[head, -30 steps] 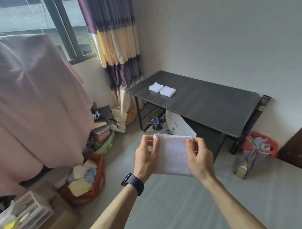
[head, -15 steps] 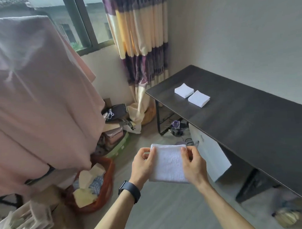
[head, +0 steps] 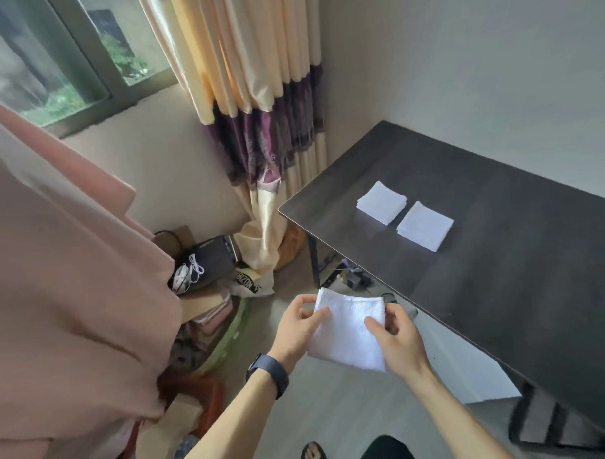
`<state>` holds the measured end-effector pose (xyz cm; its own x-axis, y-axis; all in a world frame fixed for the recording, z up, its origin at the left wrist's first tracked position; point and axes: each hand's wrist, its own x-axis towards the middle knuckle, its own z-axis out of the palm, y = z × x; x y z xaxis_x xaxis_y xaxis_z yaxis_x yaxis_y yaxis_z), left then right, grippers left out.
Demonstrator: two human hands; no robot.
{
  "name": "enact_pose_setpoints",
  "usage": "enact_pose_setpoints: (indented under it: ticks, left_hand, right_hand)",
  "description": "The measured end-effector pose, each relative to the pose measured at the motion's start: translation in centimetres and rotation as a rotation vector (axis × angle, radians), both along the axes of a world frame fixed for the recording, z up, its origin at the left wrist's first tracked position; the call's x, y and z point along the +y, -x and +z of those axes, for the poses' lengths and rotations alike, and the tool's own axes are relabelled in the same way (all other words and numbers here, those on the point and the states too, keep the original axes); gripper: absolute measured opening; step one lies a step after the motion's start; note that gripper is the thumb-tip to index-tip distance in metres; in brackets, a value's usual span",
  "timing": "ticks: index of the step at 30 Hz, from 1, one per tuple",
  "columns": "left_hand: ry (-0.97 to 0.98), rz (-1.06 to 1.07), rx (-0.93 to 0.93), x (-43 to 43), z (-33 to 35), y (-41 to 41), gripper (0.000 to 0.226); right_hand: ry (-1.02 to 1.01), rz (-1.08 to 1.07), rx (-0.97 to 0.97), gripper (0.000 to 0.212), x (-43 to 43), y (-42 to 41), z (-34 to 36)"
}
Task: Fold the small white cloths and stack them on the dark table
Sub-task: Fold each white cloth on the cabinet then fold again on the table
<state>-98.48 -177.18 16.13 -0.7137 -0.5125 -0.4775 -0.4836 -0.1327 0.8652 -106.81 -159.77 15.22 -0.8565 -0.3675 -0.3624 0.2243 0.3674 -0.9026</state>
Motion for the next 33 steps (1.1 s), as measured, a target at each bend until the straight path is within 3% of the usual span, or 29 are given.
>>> enact_pose_setpoints:
  ticks: [5,19,27,33]
  left_hand:
    - [-0.029,-0.092,-0.009,-5.5,-1.5,10.0,0.017]
    - [-0.073,-0.218,-0.094,-12.5,-4.0,39.2,0.020]
    - [-0.062,-0.383,-0.189,-14.8,-9.3,50.4,0.015]
    - [0.002,-0.446,-0.268,-16.6,-14.1,54.4,0.012]
  right_hand:
    - [0.002,-0.090,-0.033,0.026,-3.8,8.6,-1.1]
    - [-0.120,-0.297,-0.066,0.019,-10.9,33.2,-4.4]
    - [-0.263,-0.486,-0.170,0.020,-14.0,41.0,-9.2]
    - [-0.346,-0.508,-0.214,0.024,-16.0,43.9,-12.7]
